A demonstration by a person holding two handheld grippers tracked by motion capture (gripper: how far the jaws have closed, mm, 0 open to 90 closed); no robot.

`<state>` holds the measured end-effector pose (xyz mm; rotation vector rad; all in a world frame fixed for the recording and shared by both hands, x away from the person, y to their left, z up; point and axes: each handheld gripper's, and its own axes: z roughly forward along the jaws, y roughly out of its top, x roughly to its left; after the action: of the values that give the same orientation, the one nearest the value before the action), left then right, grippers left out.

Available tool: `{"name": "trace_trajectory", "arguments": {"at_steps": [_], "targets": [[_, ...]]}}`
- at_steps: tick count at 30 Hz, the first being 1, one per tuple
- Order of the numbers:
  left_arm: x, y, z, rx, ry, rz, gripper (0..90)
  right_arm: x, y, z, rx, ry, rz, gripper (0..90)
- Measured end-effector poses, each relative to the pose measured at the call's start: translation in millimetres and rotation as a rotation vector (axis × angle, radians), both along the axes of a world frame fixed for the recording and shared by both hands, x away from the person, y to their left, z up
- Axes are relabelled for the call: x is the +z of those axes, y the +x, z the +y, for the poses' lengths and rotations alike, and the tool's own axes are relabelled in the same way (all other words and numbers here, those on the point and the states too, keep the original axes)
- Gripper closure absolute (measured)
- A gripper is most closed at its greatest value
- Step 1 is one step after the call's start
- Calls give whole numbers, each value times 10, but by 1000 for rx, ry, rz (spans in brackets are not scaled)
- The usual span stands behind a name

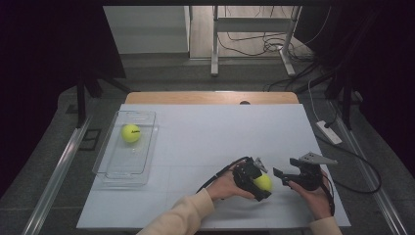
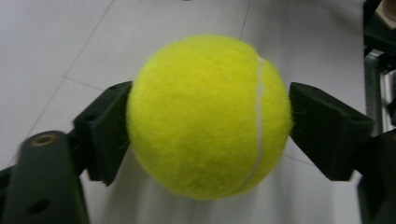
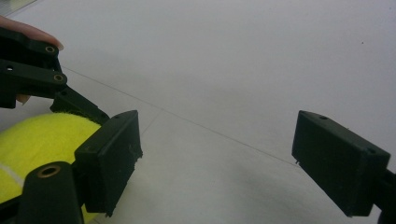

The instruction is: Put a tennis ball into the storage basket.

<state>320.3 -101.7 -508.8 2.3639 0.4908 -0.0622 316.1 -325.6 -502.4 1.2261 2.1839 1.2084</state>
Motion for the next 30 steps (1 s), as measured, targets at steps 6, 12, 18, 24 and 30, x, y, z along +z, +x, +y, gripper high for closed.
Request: {"name": "trace_trajectory", "arguments": {"at_steps": [6, 12, 18, 24, 30], "targets": [[5, -2, 9, -13, 3, -10, 270, -2, 2, 1, 0, -1, 1, 158], [30, -30, 14, -26, -11, -31, 275, -3, 4, -3, -2, -1, 0, 158], [89, -50, 56, -45, -31, -44, 275, 0, 0, -12, -5, 2, -1, 158], [141, -70, 108, -36, -50, -53, 275, 0, -1, -8, -5, 1, -2, 159], [197, -90, 184, -30, -69, -65, 275, 0, -1, -6, -6, -1, -2, 158]]}}
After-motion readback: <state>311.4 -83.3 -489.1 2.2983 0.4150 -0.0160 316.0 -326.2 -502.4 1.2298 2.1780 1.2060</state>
